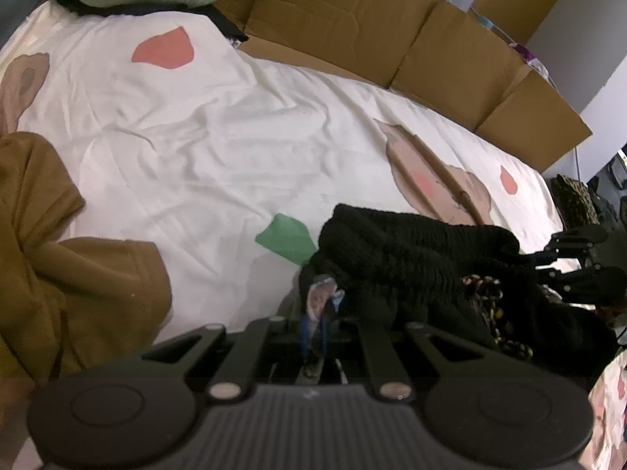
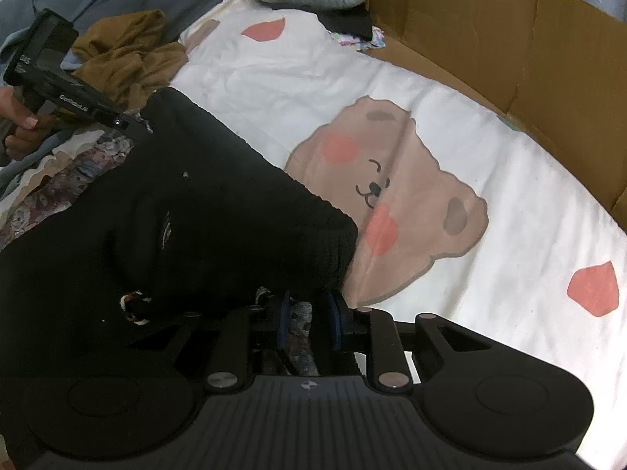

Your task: Fold clothes

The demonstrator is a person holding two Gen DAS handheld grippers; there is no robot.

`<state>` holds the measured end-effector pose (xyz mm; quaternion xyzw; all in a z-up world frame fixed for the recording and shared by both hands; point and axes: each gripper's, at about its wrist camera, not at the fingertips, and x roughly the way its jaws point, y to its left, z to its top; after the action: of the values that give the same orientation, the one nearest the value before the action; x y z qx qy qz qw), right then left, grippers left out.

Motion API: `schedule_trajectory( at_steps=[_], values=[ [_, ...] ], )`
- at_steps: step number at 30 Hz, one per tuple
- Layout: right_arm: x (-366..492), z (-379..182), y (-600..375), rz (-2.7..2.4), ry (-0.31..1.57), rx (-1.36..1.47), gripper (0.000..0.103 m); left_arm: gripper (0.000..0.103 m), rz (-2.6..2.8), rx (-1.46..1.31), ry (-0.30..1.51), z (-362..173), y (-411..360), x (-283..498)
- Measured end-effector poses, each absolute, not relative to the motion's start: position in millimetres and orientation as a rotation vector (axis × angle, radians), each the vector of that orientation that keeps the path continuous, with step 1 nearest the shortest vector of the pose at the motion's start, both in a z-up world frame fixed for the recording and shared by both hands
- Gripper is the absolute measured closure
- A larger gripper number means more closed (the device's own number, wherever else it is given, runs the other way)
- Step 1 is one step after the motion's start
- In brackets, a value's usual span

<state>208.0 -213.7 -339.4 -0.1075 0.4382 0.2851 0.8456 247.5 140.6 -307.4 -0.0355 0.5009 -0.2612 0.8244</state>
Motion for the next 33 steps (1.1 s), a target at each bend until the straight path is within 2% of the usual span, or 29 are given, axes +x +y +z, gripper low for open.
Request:
schedule_trajectory(
  at_steps=[7, 15, 31, 33],
  values=[
    [198, -333, -205, 0.582, 0.883, -0.312, 0.079, 0.096, -0.555, -0.068, 1.066, -308, 139, 247],
    [209, -345, -217, 0.520, 1.011, -0.214, 0.078, 0.096, -0.557, -0.068, 1.068, -309, 139, 246],
    [223, -359, -193, 0.590, 1.026, -0.262, 0.079, 0.096, -0.559, -0.068, 1.080, -312, 136, 249],
    [225, -358, -194, 0.593, 1.030, -0.258, 0.098, 0.096, -0.560, -0.073, 1.080, -312, 136, 249]
  ],
)
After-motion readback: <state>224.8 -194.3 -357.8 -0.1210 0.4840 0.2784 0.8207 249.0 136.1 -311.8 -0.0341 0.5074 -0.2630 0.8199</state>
